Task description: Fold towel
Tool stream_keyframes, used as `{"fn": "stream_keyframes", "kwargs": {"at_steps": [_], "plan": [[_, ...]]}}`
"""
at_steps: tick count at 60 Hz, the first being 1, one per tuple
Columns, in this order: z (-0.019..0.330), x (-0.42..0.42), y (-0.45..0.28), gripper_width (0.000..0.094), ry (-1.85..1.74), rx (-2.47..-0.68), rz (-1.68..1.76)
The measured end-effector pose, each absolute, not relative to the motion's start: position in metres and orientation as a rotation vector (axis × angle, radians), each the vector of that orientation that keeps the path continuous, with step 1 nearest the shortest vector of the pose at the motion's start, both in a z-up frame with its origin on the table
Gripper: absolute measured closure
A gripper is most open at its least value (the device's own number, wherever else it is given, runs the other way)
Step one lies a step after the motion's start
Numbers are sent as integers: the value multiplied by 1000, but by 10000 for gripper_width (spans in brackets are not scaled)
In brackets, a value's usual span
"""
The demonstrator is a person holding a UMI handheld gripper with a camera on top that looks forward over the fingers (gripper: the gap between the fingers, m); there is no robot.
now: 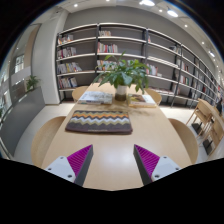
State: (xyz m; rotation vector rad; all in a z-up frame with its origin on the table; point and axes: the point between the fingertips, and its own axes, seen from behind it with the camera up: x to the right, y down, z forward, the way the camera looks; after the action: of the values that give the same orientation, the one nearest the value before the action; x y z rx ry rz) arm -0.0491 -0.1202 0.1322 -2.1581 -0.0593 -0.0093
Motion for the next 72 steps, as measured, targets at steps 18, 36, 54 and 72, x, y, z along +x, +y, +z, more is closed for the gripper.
{"fn": "stream_keyframes", "kwargs": {"at_steps": [18,36,54,72], "plan": [[43,-217,-26,109,-145,-2282,103],[21,-294,117,125,-141,-2271,111],[-3,-266,142,689,-98,-2274,-88],[27,-253,141,899,-177,-2297,17]]}}
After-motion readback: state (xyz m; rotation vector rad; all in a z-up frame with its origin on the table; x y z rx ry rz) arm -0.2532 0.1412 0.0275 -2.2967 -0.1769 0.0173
